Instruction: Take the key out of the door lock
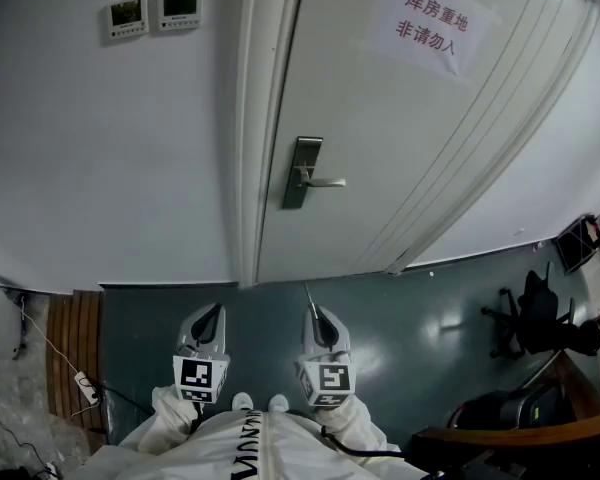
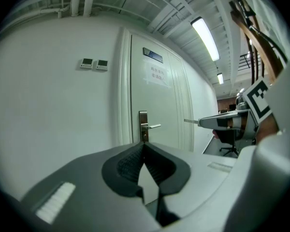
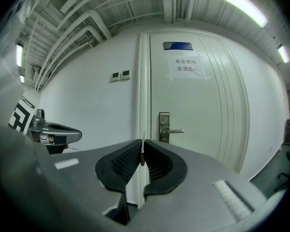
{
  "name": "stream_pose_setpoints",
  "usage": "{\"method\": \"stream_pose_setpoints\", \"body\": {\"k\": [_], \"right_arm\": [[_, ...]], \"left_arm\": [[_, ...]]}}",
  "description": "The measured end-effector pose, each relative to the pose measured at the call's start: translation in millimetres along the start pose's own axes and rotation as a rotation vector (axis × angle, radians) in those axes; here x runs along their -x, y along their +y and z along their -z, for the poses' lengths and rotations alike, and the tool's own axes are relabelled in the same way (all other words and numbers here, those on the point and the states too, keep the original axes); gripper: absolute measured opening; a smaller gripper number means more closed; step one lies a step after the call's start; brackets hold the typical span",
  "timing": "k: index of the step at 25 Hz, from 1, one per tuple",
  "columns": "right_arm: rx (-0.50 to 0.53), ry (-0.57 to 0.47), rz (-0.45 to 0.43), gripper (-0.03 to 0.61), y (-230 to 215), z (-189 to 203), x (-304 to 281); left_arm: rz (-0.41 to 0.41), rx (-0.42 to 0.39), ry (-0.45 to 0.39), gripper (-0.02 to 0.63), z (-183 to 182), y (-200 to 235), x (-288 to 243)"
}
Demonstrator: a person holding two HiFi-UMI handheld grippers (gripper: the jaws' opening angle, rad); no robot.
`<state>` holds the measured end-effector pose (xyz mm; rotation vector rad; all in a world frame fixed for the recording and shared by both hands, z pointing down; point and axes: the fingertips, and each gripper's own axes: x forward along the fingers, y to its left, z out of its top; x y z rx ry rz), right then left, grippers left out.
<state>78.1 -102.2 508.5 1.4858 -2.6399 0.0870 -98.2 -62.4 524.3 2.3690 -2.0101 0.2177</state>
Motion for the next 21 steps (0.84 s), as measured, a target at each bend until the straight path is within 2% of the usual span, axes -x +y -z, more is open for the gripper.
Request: {"method": "stream_pose_setpoints", "body": {"k": [6, 21], "right_arm": [[-0.007, -0.011, -0.013, 0.023, -14.2, -1.1, 0.4], [-0.012, -0.007, -0.027, 0.023, -32.8, 2.4, 0.3]], "left_arm": [[-0.023, -0.018, 0.002, 0.0, -2.8, -8.3, -8.2], [-0.02, -0.013, 0.014, 0.0, -3.9, -29.7, -25.0]]}}
